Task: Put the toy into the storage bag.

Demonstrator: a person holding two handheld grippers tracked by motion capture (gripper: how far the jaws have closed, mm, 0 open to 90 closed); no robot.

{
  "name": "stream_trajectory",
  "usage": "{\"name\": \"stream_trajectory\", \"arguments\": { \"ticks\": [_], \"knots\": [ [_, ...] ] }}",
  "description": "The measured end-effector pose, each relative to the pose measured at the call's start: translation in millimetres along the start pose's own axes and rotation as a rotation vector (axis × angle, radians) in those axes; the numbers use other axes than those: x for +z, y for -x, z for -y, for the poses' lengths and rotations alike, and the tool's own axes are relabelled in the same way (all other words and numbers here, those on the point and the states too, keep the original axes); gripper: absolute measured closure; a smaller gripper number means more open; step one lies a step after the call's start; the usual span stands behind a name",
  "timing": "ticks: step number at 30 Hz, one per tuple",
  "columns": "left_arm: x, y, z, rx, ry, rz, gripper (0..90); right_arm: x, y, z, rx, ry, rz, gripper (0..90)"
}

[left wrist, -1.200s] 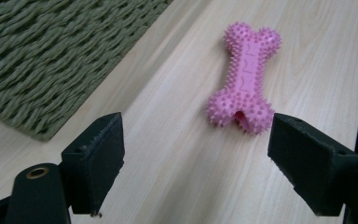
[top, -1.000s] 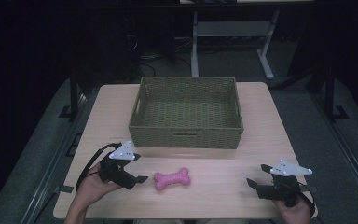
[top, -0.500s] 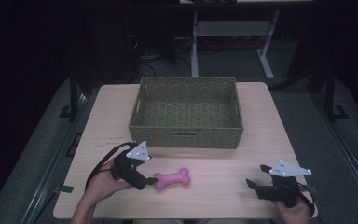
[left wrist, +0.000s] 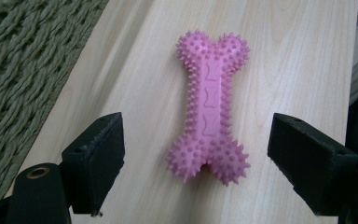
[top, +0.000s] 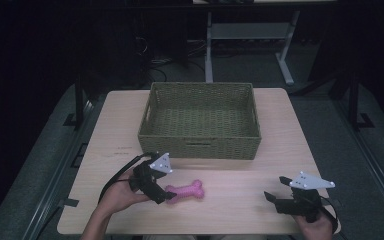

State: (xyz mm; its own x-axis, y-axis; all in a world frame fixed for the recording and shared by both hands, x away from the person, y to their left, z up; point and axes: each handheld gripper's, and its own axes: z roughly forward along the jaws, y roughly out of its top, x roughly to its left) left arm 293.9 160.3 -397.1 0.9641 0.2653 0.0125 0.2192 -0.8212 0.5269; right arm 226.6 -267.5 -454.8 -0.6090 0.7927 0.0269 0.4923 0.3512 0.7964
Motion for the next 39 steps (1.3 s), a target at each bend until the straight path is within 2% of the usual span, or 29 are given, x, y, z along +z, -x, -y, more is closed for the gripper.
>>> {"name": "stream_trajectory", "arguments": {
  "ticks": [8,19,39],
  "knots": [
    [13.2,0.1,-6.5,0.023,-0.047,0.025,19.2,-0.4,0.1,0.1,-0.002,0.002,-0.002,22.2],
    [27.6,0.2,-13.4,0.031,-0.065,0.043,20.1,-0.8,-0.7,-0.1,0.0,0.003,-0.006,22.3],
    [48.0,-0.7,-21.1,0.048,-0.134,0.07,23.1,-1.3,-0.9,-0.2,0.0,0.005,-0.009,22.2]
  ]
}}
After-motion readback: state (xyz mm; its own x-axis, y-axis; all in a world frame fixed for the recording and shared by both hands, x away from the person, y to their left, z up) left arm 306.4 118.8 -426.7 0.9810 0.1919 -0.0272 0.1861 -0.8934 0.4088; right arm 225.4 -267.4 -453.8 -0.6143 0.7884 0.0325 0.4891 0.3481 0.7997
